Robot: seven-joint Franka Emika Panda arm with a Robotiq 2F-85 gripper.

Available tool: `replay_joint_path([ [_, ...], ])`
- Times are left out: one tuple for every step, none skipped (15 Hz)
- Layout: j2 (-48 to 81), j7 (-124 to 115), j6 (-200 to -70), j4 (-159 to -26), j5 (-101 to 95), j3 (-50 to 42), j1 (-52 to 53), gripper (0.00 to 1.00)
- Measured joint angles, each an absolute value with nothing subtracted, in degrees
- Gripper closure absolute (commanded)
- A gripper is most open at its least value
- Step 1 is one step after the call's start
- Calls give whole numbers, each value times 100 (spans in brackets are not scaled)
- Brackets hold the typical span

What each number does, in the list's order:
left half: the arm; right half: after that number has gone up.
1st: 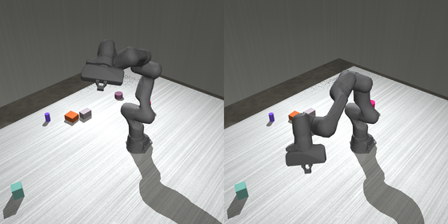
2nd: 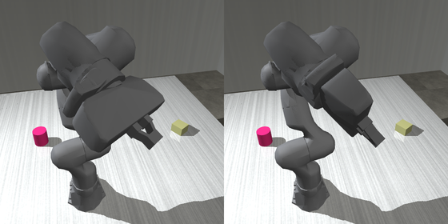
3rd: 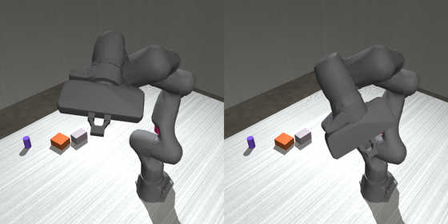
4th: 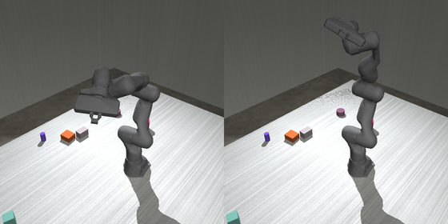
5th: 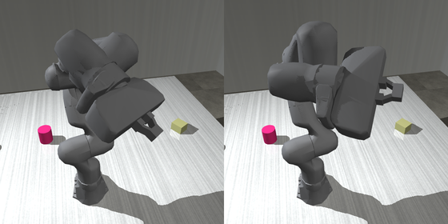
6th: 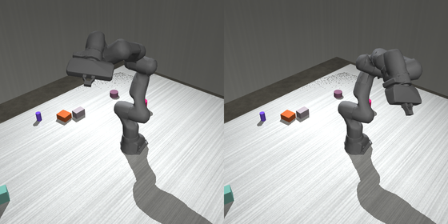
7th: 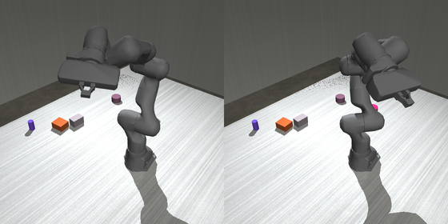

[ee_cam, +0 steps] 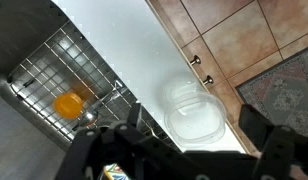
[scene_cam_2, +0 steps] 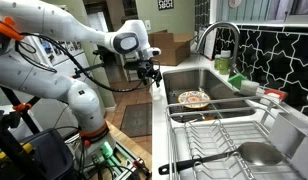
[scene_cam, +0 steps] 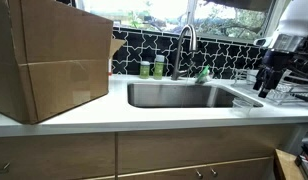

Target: Rinse the plate in the sink and put it on the dish rack

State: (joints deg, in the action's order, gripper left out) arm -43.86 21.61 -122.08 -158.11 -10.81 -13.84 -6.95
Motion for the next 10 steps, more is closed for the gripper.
replay_joint_path([
  [-4379,2161,-12204,-15844,-1081,-1384,-695,0],
  [-4367,2161,-12204,-15881,-1081,-1384,-695,0],
  [-4356,2161,-12204,-15906,-1081,-1384,-695,0],
  [-4344,2161,-12204,-15909,-1081,-1384,-695,0],
  [-4338,2161,-12204,-15909,-1081,-1384,-695,0],
  [-4337,2161,-12204,-15909,-1081,-1384,-695,0],
  [-4336,2161,-12204,-15897,-1081,-1383,-695,0],
  [-4335,2161,-12221,-15862,-1054,-1384,-689,0],
  [-4324,2159,-12288,-15773,-957,-1391,-667,0],
  [-4301,2155,-12378,-15646,-809,-1396,-630,0],
])
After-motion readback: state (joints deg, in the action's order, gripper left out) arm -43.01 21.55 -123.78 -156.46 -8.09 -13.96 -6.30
